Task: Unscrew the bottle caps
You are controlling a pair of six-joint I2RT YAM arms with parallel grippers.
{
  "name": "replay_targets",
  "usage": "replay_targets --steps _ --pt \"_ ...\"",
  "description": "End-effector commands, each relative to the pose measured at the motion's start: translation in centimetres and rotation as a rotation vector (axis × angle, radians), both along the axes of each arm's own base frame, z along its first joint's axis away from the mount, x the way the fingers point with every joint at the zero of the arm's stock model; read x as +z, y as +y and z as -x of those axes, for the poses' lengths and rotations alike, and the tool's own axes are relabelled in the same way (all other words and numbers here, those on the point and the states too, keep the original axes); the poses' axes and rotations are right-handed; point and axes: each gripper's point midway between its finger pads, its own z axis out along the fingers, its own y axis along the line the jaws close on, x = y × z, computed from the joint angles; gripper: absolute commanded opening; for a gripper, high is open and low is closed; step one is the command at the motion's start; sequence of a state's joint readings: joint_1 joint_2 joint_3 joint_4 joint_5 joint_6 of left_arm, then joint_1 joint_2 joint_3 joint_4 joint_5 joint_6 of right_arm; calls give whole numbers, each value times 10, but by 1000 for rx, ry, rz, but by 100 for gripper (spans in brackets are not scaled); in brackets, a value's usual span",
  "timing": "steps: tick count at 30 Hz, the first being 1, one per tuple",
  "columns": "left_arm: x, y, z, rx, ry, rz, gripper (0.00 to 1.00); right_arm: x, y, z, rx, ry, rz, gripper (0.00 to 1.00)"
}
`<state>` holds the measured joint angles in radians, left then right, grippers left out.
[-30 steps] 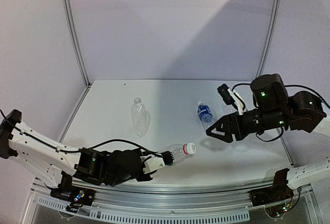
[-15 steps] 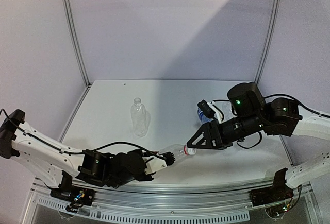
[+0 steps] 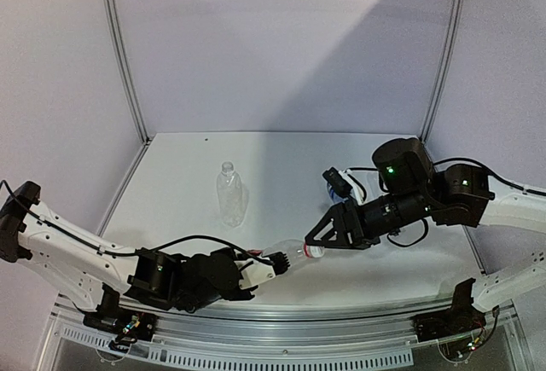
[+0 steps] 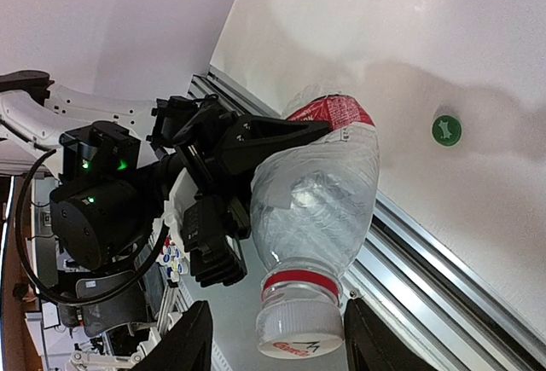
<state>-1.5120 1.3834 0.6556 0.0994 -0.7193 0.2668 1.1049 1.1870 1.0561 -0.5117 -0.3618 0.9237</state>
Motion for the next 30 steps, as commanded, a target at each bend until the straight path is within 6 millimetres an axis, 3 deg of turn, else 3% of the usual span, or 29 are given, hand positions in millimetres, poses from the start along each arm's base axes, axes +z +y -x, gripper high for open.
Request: replay_targets --steps 1,17,25,30 --pt "18 -7 5 -13 -6 57 0 -4 1 3 8 23 -4 53" --pt "17 -5 3 5 -10 54 0 -4 -4 7 8 34 -5 46" --pt "16 -6 3 6 -4 54 0 -2 -6 11 24 -10 41 24" --pt "15 -7 4 -2 4 51 0 -4 -14 3 113 -223 239 16"
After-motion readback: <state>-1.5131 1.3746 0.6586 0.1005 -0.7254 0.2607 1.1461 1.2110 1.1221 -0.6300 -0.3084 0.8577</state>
